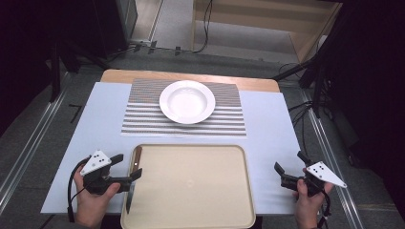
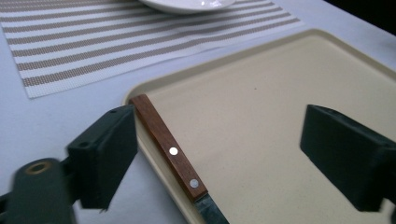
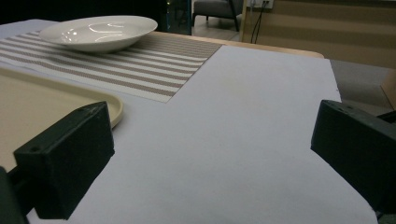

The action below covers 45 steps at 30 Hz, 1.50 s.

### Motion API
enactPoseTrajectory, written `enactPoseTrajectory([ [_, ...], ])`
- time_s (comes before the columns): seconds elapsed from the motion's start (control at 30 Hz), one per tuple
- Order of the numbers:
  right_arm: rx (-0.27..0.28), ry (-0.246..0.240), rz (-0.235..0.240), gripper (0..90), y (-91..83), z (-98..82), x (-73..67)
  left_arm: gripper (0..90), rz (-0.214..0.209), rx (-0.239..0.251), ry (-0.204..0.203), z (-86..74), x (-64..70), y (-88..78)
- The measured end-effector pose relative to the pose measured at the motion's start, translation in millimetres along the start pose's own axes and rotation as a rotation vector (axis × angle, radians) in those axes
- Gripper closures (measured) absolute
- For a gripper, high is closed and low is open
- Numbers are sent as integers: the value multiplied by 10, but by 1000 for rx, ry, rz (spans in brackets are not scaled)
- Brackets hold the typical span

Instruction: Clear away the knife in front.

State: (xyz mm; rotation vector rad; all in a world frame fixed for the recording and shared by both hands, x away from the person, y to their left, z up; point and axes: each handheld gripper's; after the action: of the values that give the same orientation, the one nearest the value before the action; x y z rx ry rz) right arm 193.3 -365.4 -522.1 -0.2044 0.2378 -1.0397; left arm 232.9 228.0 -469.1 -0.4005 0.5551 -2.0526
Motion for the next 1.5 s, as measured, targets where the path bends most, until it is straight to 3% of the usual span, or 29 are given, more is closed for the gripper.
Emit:
enactPoseTrajectory([
  [0.1,2,-1,2,0,0,0,3,0,7,24,-4,1,-36,-34],
  [0.27,1,-1,1,0,1,0,2,0,47,60,-19,2,-98,-93],
  [0.7,0,-1,0,0,1,0,1,0,71,116,-31,-15,-305,-233],
  [1.23,0,0,-1,0,2,0,3,0,125,142,-63,-80,-610,-376],
  [1.5,0,2,-2,0,3,0,3,0,172,142,-81,-143,-790,-444],
])
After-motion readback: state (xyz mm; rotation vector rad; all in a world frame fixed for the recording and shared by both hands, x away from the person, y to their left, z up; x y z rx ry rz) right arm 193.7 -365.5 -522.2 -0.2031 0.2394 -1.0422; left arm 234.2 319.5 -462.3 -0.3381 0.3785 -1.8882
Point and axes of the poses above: each handheld gripper's, and its own axes: y roughly forward along the jaws, z roughly out of its top, x roughly to its right, and after that the axes turned 11 degrees about z, right-handed
